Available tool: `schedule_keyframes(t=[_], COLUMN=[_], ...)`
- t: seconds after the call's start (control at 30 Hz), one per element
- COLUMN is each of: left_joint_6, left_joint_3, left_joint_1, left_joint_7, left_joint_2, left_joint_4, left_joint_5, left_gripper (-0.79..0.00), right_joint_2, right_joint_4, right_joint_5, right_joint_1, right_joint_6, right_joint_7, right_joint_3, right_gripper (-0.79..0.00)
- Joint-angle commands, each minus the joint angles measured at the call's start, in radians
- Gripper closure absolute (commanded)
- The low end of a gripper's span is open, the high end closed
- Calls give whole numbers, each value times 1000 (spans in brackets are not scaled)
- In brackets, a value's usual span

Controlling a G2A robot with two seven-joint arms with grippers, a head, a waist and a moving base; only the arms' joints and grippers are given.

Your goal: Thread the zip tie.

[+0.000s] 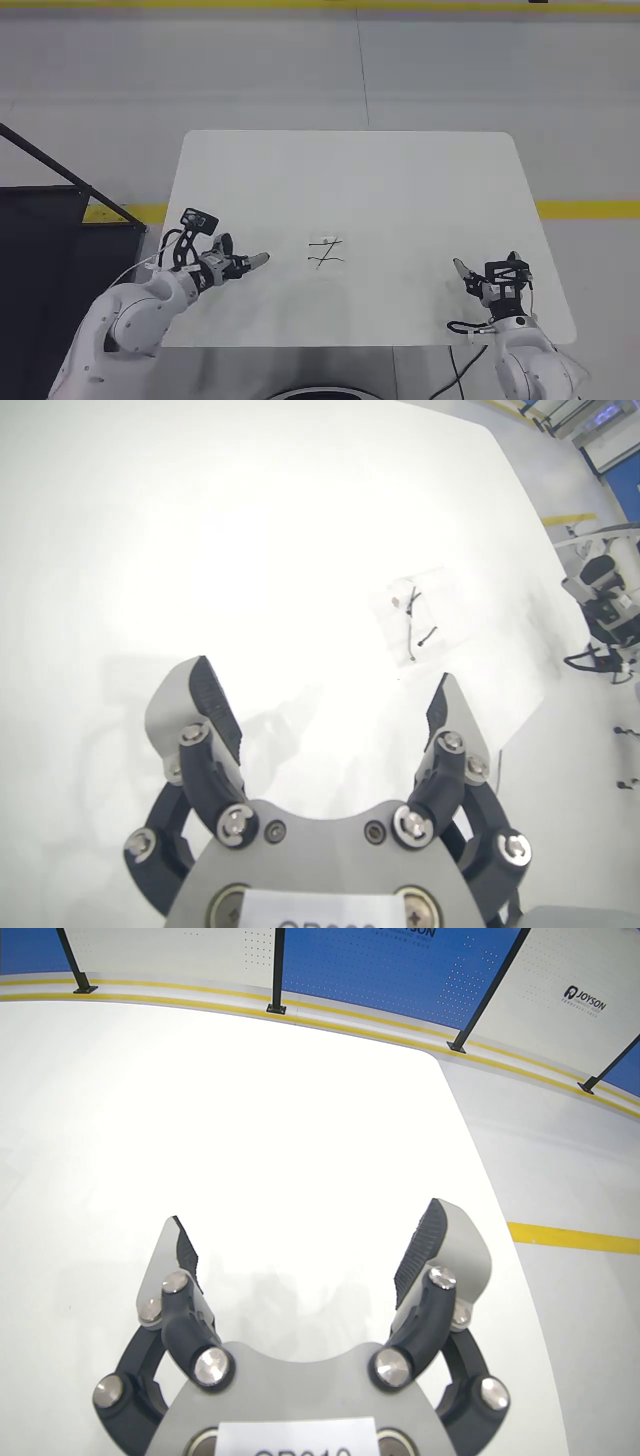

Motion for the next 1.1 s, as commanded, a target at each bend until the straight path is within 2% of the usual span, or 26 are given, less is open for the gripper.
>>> schedule_keyframes(t=[0.0, 0.1, 0.2, 0.63, 0.77, 1.03, 1.07], left_joint_6=[33, 77, 79, 86, 170, 299, 310], left_joint_3=[18, 47, 62, 64, 102, 187, 193], left_joint_1=[-29, -70, -107, -103, -126, -225, -235], left_joint_7=[-55, -123, -193, -178, -108, -74, -72], left_joint_2=[0, -1, 2, 1, -7, -19, -19], left_joint_4=[8, 29, 48, 51, 87, 168, 181], left_joint_5=[-63, -149, -193, -201, -257, -309, -311], left_gripper=[-785, -785, -785, -785, -785, -785, -751], right_joint_2=[0, 0, 0, 0, 0, 0, 0], right_joint_4=[0, 0, 0, 0, 0, 0, 0], right_joint_5=[0, 0, 0, 0, 0, 0, 0], right_joint_1=[0, 0, 0, 0, 0, 0, 0], right_joint_6=[0, 0, 0, 0, 0, 0, 0], right_joint_7=[0, 0, 0, 0, 0, 0, 0], right_joint_3=[0, 0, 0, 0, 0, 0, 0], right_gripper=[-785, -785, -785, -785, -785, -785, -785])
